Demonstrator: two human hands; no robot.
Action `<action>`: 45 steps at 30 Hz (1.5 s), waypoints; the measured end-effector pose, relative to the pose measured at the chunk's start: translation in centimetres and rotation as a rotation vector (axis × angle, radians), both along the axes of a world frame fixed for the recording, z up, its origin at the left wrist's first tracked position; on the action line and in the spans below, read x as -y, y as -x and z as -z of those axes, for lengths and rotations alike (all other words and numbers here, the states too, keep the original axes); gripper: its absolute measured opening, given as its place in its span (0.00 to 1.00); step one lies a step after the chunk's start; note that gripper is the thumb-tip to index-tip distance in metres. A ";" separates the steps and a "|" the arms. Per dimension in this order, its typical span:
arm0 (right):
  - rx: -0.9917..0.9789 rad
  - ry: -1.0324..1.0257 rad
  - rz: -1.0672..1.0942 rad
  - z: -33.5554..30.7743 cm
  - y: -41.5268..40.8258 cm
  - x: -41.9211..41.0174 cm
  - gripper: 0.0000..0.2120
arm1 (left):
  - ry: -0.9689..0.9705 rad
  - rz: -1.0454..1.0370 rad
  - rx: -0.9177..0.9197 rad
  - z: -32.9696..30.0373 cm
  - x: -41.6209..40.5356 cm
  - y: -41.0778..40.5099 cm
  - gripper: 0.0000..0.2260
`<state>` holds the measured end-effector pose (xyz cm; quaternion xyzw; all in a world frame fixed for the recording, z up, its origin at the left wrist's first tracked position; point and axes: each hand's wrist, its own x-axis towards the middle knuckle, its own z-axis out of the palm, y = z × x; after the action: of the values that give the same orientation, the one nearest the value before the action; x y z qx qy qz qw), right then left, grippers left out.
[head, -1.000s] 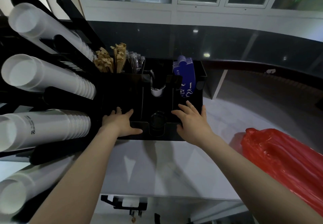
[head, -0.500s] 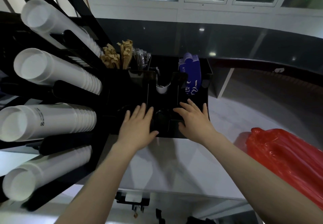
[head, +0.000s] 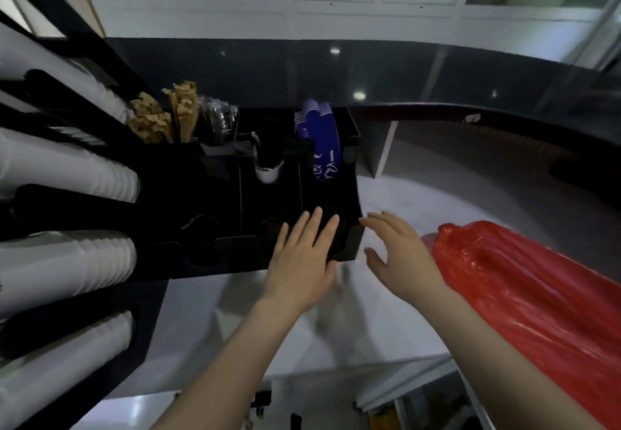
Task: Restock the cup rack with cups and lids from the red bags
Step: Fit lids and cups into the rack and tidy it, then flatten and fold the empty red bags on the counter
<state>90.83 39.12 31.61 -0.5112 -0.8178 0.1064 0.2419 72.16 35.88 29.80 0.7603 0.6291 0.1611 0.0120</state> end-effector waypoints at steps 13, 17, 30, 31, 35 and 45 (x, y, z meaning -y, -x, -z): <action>0.294 0.332 0.668 2.9 -17.9 12.1 0.36 | 0.163 0.408 -0.054 1.1 0.3 -12.4 0.33; 0.321 0.416 0.793 2.9 -22.2 15.2 0.37 | 0.275 0.442 0.084 1.8 1.6 -16.6 0.34; -0.520 0.068 0.999 0.2 -26.5 15.8 0.12 | 0.139 0.258 0.663 2.5 3.8 -23.6 0.41; -0.594 0.072 1.019 -0.4 -26.1 15.2 0.12 | 0.153 0.257 0.696 2.4 3.6 -23.4 0.40; -0.918 0.138 0.953 -2.1 -24.0 13.2 0.14 | 0.215 0.231 0.806 2.3 2.6 -22.3 0.34; -0.994 0.340 0.635 -0.2 -20.6 11.9 0.29 | 0.864 0.318 1.148 2.0 2.0 -19.6 0.30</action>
<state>111.41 27.19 31.84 -0.6507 -0.3866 0.3837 0.5291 91.75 33.91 27.80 0.5658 0.4132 0.2679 0.6614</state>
